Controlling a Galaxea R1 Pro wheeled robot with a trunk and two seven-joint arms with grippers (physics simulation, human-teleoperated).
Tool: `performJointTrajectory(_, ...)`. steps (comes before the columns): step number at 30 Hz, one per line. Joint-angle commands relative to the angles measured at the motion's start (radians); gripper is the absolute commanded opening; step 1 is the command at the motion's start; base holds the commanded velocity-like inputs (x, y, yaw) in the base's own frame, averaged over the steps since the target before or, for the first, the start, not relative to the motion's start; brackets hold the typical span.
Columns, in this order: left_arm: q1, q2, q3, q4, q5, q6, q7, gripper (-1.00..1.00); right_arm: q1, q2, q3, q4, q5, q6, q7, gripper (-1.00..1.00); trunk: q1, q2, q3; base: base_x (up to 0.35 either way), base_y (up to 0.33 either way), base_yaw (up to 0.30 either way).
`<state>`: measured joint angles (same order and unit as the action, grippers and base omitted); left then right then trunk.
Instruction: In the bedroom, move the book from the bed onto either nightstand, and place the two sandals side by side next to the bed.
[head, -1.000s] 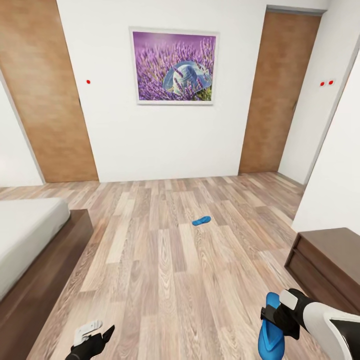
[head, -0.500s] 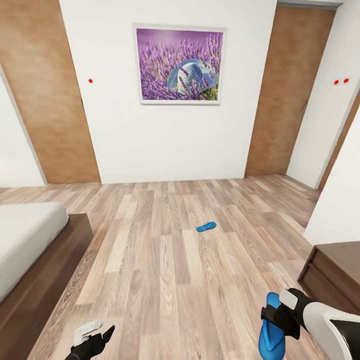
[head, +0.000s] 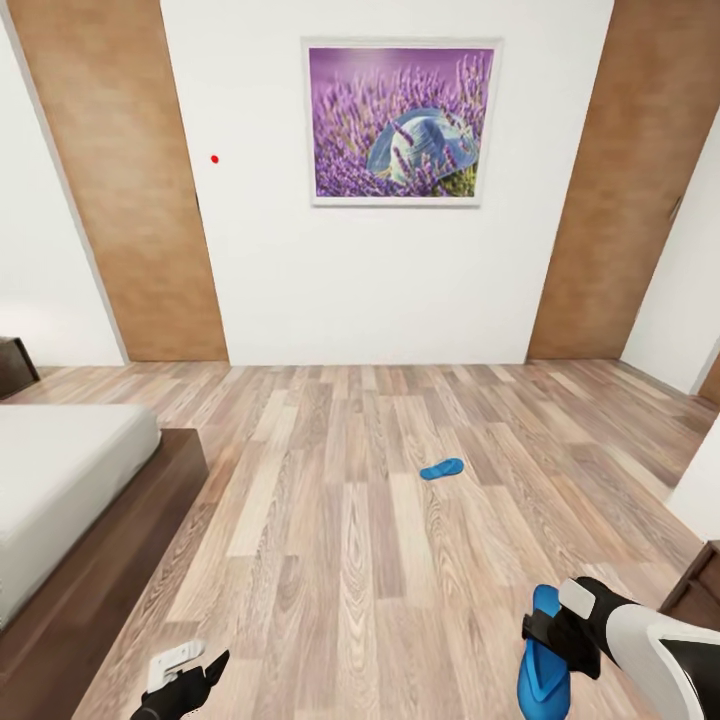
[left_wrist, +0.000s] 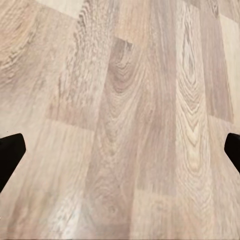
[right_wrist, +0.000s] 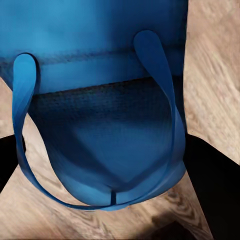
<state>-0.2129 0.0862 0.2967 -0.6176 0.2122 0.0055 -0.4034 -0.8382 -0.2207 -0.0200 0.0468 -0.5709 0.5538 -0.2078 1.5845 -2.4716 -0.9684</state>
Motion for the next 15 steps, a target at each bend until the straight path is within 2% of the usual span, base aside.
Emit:
performJointTrajectory(1,-0.001,0.000,0.002,0.001,0.006,0.001,-0.006,1.00,-0.001,0.000,-0.002,0.001,-0.007,0.001,-0.006,-1.00,0.000,0.000,-0.001,0.251,0.000,0.163)
performJointTrajectory(7,-0.001,0.000,0.002,0.002,0.006,0.001,-0.006,1.00,-0.001,0.000,-0.003,0.001,-0.007,0.001,-0.007,-1.00,0.000,0.000,-0.004,0.255,0.000,0.120)
performJointTrajectory(15,-0.001,0.000,0.001,0.004,0.006,-0.001,-0.006,1.00,-0.001,0.000,-0.002,0.001,-0.007,0.001,-0.007,-1.00,0.000,0.000,-0.004,0.269,0.000,0.021)
